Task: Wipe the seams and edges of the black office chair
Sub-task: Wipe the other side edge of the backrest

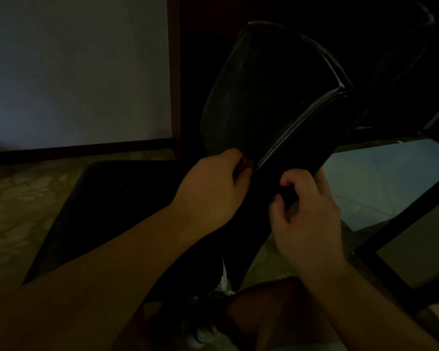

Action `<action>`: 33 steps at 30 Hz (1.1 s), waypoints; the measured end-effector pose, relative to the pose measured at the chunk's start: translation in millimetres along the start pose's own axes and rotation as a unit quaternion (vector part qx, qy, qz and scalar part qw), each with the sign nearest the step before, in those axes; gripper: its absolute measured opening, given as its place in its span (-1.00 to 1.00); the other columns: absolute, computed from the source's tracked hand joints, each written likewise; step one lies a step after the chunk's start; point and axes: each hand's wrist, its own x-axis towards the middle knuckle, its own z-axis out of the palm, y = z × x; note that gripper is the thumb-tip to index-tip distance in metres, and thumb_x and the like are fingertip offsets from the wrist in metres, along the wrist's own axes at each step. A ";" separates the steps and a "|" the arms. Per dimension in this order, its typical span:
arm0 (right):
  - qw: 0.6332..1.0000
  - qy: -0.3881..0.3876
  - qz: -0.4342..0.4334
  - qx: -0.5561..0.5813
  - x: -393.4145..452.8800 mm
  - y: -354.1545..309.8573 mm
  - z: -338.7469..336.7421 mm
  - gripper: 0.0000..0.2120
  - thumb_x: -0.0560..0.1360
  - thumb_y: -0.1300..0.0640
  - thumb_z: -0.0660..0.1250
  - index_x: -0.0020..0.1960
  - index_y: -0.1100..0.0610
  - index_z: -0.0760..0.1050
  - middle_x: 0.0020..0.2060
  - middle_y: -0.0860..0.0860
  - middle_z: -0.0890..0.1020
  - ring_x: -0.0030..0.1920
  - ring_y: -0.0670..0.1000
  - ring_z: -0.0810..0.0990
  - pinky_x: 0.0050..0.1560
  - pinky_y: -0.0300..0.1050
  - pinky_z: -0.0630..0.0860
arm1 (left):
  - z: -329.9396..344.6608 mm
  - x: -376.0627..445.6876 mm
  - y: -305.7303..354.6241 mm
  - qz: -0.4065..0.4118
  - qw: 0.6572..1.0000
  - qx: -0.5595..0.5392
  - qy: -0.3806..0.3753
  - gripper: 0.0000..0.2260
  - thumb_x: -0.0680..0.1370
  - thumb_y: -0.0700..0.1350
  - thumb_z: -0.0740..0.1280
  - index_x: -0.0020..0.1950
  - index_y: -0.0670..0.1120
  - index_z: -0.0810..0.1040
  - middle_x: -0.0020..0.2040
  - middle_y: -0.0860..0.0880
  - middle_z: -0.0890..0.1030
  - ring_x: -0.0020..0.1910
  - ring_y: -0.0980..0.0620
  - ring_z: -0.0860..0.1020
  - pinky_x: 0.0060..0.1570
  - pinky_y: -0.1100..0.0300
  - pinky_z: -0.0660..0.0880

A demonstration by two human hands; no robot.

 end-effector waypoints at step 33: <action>1.000 0.012 -0.006 -0.002 5.2 -1.3 2.1 -0.77 0.43 0.33 0.37 0.00 0.12 0.40 0.05 -0.06 0.38 -0.14 -0.22 0.40 -0.23 -0.53 0.32 | -12.8 20.0 0.5 0.042 0.998 0.047 0.003 -0.82 0.65 -0.01 0.27 -0.14 0.01 0.49 -0.29 0.11 0.50 -0.30 0.20 0.51 -0.37 0.41 0.36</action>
